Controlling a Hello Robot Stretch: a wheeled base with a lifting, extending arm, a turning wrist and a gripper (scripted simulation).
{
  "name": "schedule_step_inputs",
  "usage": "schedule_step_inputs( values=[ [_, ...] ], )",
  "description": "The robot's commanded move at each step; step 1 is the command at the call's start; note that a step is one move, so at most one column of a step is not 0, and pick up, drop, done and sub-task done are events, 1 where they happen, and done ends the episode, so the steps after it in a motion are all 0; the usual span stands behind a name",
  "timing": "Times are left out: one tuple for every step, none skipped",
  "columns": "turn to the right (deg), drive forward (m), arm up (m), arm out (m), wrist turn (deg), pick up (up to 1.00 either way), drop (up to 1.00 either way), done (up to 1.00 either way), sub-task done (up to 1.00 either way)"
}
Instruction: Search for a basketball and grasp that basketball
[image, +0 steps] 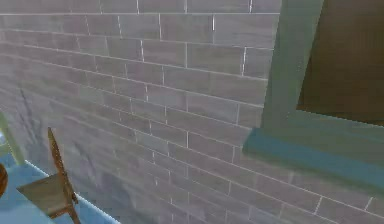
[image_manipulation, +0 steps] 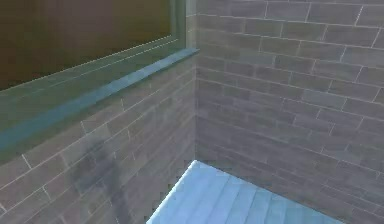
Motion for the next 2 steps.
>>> schedule_step_inputs(
  values=[
    [-45.0,0.00,0.00,0.00,0.0,0.00,0.00,0.00,0.00],
    [-21.0,0.00,0.00,0.00,0.0,0.00,0.00,0.00,0.00]
  ],
)
